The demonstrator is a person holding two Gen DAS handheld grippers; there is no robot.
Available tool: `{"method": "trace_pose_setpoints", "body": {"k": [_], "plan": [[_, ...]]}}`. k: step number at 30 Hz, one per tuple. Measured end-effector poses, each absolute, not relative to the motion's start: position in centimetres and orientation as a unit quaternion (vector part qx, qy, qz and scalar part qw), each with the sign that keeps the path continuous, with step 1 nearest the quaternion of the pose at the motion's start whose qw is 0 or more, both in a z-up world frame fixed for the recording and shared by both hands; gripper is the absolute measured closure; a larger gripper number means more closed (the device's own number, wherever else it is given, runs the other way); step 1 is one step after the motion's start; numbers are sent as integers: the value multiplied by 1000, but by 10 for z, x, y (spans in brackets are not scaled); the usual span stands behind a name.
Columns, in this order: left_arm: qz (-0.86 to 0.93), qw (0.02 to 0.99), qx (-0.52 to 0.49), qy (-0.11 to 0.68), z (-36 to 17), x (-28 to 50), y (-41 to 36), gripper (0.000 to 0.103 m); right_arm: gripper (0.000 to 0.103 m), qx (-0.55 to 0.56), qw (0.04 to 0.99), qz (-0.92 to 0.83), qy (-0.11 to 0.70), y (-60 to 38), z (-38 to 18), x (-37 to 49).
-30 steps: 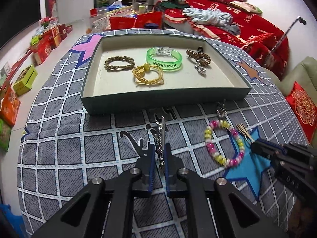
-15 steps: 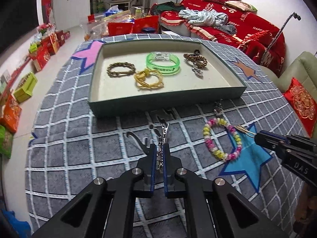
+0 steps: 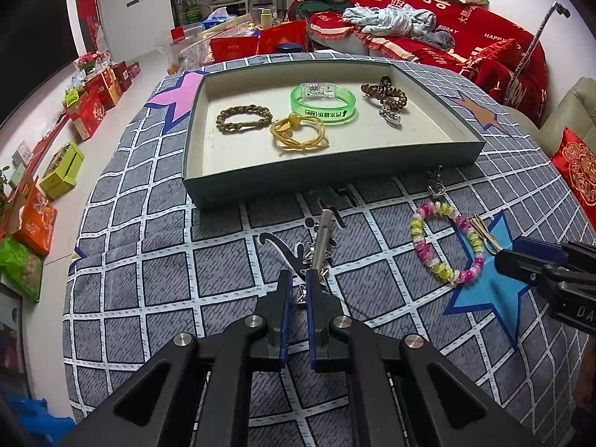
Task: Organize jewelry
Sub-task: 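Lift the alligator clip with the left tool while the right tool lifts the hairpin toward the tray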
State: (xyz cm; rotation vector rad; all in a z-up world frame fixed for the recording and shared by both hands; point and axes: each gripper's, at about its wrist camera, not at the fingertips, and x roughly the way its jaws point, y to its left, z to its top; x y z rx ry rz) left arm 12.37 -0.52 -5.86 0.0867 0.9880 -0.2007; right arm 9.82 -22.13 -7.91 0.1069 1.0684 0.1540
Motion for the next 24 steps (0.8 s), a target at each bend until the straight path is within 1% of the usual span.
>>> {"method": "trace_pose_setpoints", "body": {"k": [4, 6, 7, 8, 12, 13, 14, 15, 18, 24], "plan": [[-96, 875, 42, 472, -58, 122, -4, 80, 58, 30, 859, 61, 507, -214, -82, 101], [-96, 875, 42, 473, -58, 122, -4, 80, 69, 11, 861, 52, 506, -210, -83, 102], [-96, 875, 42, 473, -58, 122, -4, 80, 86, 0, 861, 48, 506, -208, -83, 102], [-95, 875, 42, 472, -58, 122, -3, 80, 92, -2, 861, 47, 506, -208, -83, 102], [-94, 876, 35, 472, -58, 121, 2, 79, 94, 1, 862, 50, 505, -211, -83, 99], [-91, 877, 37, 471, -58, 120, 2, 50, 94, 1, 862, 50, 504, -211, -83, 99], [-87, 877, 39, 471, -57, 120, 3, 18, 94, 1, 863, 49, 504, -212, -83, 98], [-80, 878, 38, 471, -57, 120, 4, 0, 94, 2, 863, 49, 503, -212, -83, 99], [-82, 885, 44, 457, -55, 118, 4, 0, 94, 4, 863, 50, 502, -212, -83, 99], [-88, 877, 57, 469, -62, 130, -6, 0, 94, 5, 863, 51, 502, -213, -83, 98]]}}
